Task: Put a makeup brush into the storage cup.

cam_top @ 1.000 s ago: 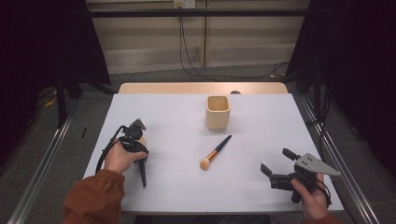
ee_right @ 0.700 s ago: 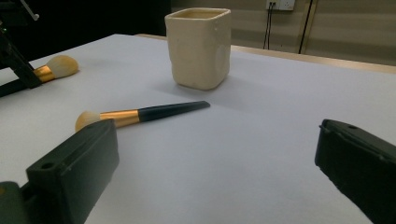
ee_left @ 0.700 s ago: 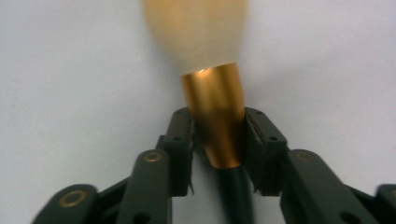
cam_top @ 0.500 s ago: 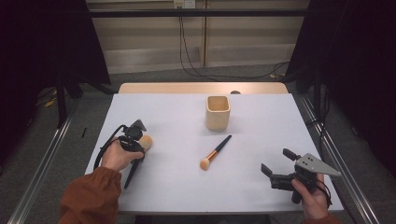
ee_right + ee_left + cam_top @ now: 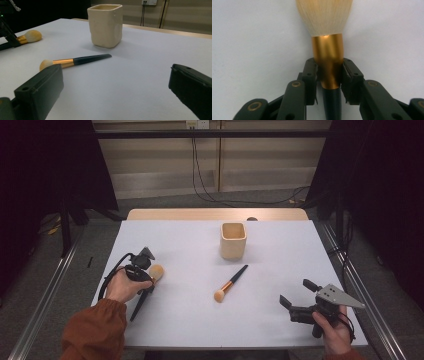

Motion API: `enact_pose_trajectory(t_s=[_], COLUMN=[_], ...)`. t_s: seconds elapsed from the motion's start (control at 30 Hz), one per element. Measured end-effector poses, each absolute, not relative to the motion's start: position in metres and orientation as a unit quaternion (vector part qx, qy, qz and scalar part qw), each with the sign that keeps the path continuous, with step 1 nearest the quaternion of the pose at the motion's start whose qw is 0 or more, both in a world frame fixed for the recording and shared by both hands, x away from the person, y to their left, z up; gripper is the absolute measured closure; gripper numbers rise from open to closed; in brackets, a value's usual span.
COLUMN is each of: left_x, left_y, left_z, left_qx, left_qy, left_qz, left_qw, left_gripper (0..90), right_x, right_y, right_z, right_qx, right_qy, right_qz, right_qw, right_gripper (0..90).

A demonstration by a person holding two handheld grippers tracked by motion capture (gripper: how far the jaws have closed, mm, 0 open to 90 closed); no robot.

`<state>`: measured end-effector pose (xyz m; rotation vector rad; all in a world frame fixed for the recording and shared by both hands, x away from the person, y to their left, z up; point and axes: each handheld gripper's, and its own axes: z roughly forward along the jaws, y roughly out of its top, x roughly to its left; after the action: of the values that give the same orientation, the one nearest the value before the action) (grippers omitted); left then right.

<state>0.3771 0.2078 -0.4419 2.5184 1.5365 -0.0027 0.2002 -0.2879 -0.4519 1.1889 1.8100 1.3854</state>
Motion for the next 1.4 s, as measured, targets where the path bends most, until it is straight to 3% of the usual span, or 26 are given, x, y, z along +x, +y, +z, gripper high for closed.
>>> enact_pose_trajectory(t_s=[0.47, 1.4], left_x=[0.374, 0.358], left_y=[0.21, 0.223], left_z=[-0.435, -0.411], left_qx=[0.843, 0.817], left_qy=[0.519, 0.49], left_qz=[-0.003, 0.068], left_qw=[0.141, 0.297], left_gripper=[68.3, 68.4], right_x=[0.201, 0.2], right_y=[-0.288, -0.287], right_z=[-0.452, -0.452], right_qx=[0.443, 0.443], right_qy=[0.676, 0.675], right_qz=[0.517, 0.518], right_qw=[0.281, 0.282], right_gripper=[0.0, 0.0])
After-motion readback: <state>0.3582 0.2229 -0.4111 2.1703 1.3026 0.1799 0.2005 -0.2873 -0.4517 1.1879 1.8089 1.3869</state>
